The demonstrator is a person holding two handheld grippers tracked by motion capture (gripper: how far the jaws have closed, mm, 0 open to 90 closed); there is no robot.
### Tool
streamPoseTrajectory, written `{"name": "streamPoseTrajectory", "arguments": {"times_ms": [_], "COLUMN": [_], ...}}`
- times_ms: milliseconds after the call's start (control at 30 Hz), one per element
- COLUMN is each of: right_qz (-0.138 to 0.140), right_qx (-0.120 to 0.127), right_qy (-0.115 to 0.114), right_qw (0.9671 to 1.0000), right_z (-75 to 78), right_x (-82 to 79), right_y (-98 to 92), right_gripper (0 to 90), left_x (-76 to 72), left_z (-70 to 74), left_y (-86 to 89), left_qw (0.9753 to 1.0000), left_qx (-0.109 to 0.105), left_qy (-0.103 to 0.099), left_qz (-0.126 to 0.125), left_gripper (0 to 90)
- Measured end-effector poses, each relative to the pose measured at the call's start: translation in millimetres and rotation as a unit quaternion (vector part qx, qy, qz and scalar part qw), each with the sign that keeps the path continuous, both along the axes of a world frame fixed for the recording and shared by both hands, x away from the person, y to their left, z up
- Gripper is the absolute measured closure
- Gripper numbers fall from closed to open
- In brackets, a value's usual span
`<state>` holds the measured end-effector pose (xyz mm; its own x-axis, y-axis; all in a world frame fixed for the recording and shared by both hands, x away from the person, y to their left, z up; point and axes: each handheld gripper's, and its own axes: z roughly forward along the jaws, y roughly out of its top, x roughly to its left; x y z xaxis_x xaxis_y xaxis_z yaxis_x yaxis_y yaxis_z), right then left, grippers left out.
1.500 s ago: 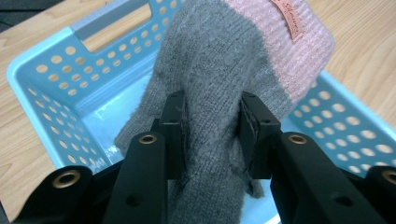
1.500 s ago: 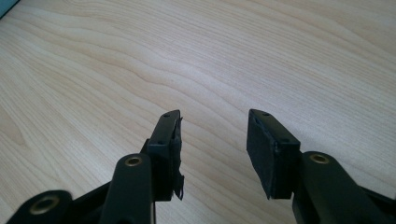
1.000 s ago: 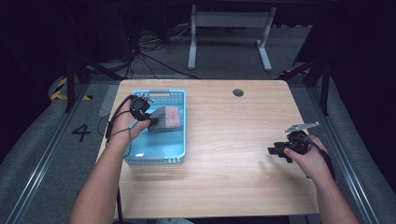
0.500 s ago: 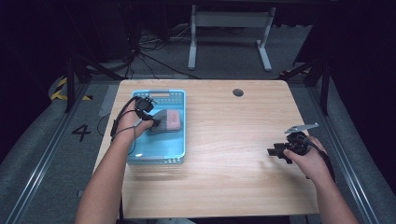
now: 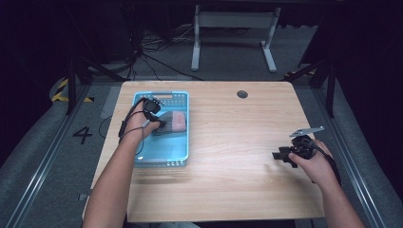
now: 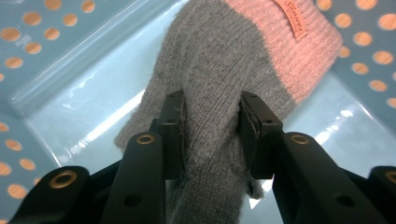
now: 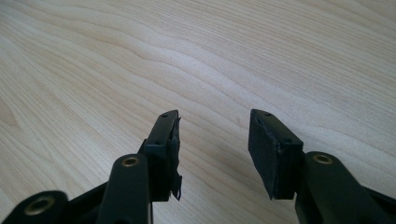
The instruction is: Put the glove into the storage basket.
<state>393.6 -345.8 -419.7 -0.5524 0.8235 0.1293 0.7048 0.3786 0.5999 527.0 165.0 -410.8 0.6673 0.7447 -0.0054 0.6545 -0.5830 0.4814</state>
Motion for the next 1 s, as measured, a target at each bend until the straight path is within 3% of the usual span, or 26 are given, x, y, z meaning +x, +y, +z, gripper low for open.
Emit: {"name": "streamPoseTrajectory", "arguments": {"times_ms": [367,500,567,733,1000], "right_qz": [0.004,0.003,0.002,0.005,0.019], "right_qx": [0.0,0.0,0.001,0.0,-0.001], "right_qy": [-0.003,-0.004,-0.005,-0.008,-0.011], "right_qw": [1.0,1.0,1.0,1.0,0.9998], "right_z": [1.0,2.3,2.5,3.8,5.5], "right_x": [0.1,-0.8,-0.8,0.5,8.4], "right_y": [1.1,0.6,0.4,1.0,10.1], "right_gripper": [53.6,53.6,53.4,53.0,53.0], "left_x": [2.3,2.9,1.9,-2.0,-23.8], "left_z": [-5.0,-7.0,-6.3,2.0,28.0], "left_y": [1.3,2.8,3.4,6.8,4.5], "left_qw": [1.0,1.0,0.9999,0.9993,0.9958], "left_qx": [0.002,0.0,0.001,-0.021,-0.069], "left_qy": [0.003,0.004,-0.006,-0.031,-0.061], "left_qz": [-0.005,-0.007,-0.01,0.001,0.008], "left_gripper": [62.1,55.9,51.8,43.9,42.6]}}
